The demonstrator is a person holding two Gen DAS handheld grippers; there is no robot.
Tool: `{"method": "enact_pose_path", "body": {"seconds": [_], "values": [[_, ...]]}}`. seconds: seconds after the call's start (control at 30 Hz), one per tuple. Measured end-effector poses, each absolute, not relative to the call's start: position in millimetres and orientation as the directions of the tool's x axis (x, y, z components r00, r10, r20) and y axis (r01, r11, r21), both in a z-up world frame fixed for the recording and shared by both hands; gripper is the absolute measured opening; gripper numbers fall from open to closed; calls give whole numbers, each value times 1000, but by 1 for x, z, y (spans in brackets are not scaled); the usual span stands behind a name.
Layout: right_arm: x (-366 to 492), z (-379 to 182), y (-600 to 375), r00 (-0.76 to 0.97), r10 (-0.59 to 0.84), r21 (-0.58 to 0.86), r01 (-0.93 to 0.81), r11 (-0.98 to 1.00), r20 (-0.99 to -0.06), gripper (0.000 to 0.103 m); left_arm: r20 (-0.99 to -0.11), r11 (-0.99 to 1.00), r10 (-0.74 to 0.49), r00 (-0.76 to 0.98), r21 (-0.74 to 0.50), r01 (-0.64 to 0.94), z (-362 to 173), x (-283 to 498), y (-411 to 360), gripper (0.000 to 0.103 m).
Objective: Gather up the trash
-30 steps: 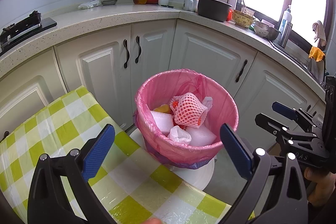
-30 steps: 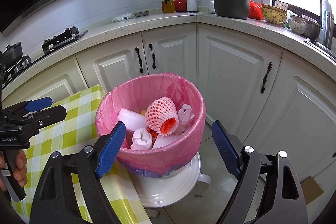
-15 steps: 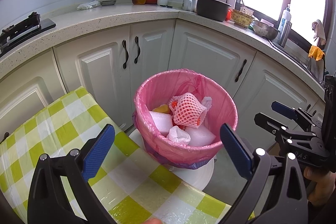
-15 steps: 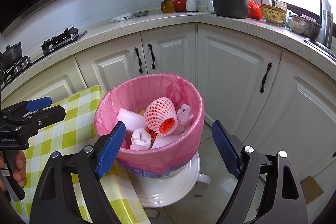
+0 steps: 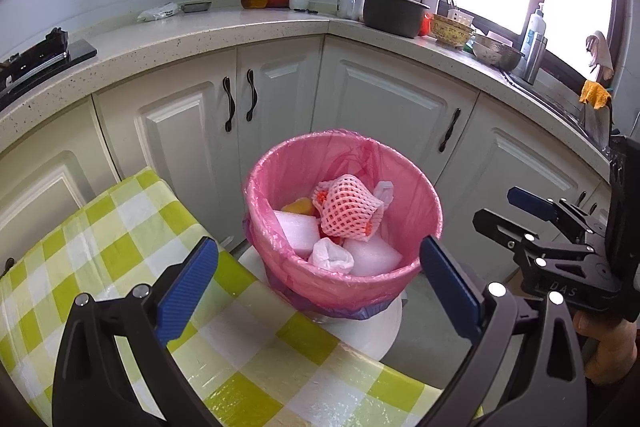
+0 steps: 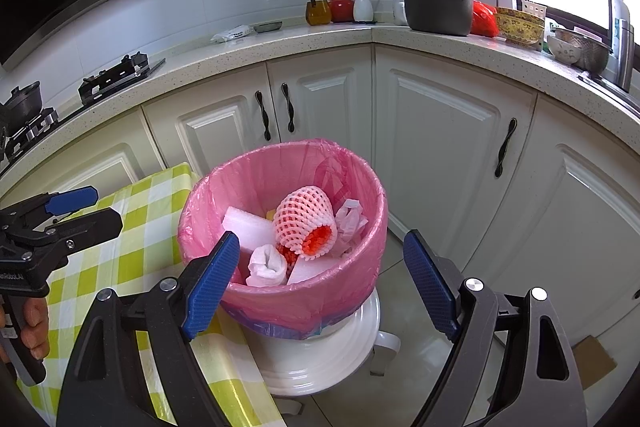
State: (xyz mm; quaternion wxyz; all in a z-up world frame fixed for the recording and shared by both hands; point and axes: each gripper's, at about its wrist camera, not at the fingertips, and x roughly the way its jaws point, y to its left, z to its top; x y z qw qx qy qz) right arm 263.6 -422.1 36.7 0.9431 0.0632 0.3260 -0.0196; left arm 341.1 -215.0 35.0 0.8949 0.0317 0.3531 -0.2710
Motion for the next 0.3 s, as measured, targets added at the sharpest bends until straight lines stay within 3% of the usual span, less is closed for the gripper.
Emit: {"method": "enact_pose_path", "body": {"seconds": [0.3], "values": [[263, 37, -422, 787, 5, 107, 78, 991, -617, 79, -660, 859, -446, 605, -125, 497, 35, 343, -214, 98]]}}
